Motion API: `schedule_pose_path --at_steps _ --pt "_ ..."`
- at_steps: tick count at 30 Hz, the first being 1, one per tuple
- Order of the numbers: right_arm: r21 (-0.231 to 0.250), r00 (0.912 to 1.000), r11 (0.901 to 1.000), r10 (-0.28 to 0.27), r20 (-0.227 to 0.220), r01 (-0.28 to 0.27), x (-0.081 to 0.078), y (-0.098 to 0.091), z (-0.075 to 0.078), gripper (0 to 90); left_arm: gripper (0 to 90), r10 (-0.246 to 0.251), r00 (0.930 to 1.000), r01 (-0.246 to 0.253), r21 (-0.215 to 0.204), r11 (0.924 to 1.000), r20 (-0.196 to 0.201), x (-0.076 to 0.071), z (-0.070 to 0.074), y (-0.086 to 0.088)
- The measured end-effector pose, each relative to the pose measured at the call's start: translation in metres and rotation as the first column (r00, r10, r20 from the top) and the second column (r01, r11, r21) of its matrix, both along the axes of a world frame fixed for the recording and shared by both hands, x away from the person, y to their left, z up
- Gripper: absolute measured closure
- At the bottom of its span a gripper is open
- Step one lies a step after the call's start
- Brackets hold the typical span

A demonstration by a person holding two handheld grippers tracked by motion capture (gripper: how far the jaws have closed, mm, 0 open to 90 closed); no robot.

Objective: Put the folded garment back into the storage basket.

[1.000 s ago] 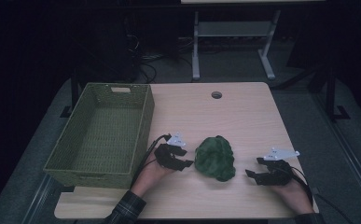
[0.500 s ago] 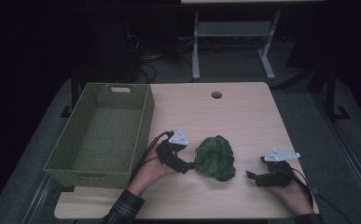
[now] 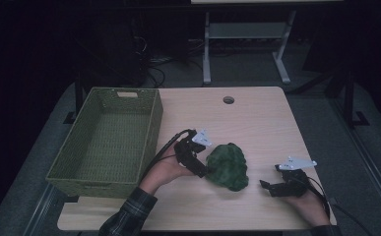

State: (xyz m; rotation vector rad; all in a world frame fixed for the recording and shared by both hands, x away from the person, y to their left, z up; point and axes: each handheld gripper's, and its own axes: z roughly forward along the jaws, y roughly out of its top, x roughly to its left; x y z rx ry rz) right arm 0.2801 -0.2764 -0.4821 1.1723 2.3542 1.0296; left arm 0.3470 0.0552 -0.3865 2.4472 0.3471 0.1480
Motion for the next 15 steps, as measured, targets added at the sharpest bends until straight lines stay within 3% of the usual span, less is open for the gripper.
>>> schedule_pose_path --at_steps 7,15 --pt "0.0 1.0 1.0 0.0 0.0 0.0 0.0 0.0 0.0 13.5 13.4 -0.073 0.9973 0.073 0.059 0.9956 -0.007 0.01 0.003 -0.018" --pt "0.0 1.0 1.0 0.0 0.0 0.0 0.0 0.0 0.0 13.5 13.3 -0.117 0.992 0.121 0.093 0.9883 -0.046 0.016 -0.01 -0.031"
